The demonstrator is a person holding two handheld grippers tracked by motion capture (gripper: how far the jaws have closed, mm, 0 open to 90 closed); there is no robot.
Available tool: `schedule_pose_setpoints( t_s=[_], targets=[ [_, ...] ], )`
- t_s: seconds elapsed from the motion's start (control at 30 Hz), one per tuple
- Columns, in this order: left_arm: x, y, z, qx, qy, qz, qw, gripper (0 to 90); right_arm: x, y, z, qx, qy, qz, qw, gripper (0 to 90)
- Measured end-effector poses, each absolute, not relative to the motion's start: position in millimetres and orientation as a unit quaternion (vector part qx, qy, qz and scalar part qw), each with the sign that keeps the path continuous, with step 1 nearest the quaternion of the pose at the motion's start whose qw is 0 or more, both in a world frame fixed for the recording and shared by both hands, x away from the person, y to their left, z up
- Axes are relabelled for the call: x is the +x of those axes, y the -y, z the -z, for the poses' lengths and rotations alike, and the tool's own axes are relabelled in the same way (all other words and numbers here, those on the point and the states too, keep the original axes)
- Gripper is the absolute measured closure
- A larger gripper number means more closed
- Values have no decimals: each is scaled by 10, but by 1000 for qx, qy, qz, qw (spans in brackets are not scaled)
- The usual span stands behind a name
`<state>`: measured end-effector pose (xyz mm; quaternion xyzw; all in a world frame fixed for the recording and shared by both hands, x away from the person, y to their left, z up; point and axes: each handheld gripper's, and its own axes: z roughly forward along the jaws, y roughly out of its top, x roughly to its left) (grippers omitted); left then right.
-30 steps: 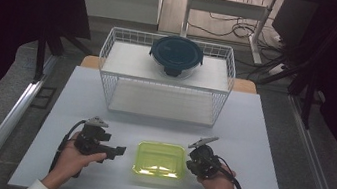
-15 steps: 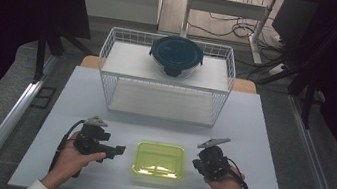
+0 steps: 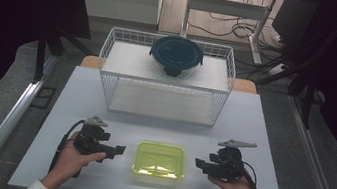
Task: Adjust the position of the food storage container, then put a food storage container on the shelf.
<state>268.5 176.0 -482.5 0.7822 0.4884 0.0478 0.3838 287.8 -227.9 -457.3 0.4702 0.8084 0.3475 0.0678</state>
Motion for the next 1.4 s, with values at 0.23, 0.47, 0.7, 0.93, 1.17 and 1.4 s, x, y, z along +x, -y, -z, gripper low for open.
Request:
schedule_pose_setpoints(
  t_s=[0.23,0.47,0.7,0.93,1.17,1.4],
  targets=[
    [2681,-1758,4825,781,-490,-47,383,192,2877,2288,4588,471,-799,-373,34,267],
    [2655,-1738,4797,775,-493,-41,393,188,2873,2273,4596,467,-796,-386,11,253],
    [2640,-1679,4782,773,-491,-29,401,183,2877,2242,4634,466,-795,-389,-6,251],
    [2660,-1673,4815,762,-504,-7,405,179,2868,2183,4672,455,-802,-387,-14,282],
    [2688,-1592,4878,754,-514,23,408,180,2882,2127,4720,457,-800,-388,-25,304],
    [2721,-1515,4935,753,-513,55,407,212,2901,2085,4785,460,-801,-383,-30,315]
  ],
)
